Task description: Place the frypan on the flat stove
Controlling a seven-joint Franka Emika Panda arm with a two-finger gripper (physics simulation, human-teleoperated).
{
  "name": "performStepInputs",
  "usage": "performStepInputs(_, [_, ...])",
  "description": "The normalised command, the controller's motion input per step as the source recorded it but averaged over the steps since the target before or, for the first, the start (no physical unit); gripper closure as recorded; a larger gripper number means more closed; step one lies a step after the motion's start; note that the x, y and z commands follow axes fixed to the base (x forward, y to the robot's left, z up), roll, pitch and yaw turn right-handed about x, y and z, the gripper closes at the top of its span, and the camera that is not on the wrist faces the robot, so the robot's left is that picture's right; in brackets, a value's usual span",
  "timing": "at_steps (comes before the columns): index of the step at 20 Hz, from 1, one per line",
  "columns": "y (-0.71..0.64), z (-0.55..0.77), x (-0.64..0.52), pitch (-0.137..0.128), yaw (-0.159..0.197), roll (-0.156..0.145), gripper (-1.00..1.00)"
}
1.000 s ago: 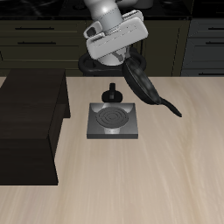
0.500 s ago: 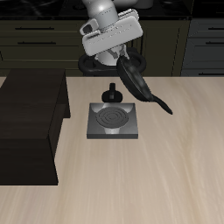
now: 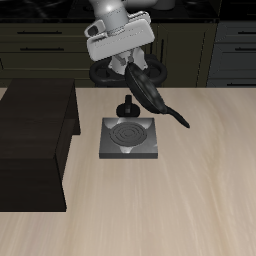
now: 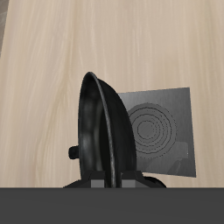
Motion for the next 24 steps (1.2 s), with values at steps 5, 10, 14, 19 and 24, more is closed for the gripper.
performStepInputs(5, [-0.34,-0.08,-0.02,-0.002,-0.013,-0.075,1.0])
performStepInputs(10, [-0.27,-0.2,0.11,0.05,-0.021,-0.068,1.0])
performStepInputs(14, [-0.2,-0.07,0.07,0.004,-0.005,-0.067,1.0])
performStepInputs(19, [-0.32,-0.11,0.23,0.035,-0.007,-0.108,1.0])
performStepInputs(24, [-0.3,-0.29,0.34,0.071,-0.008,-0.076,1.0])
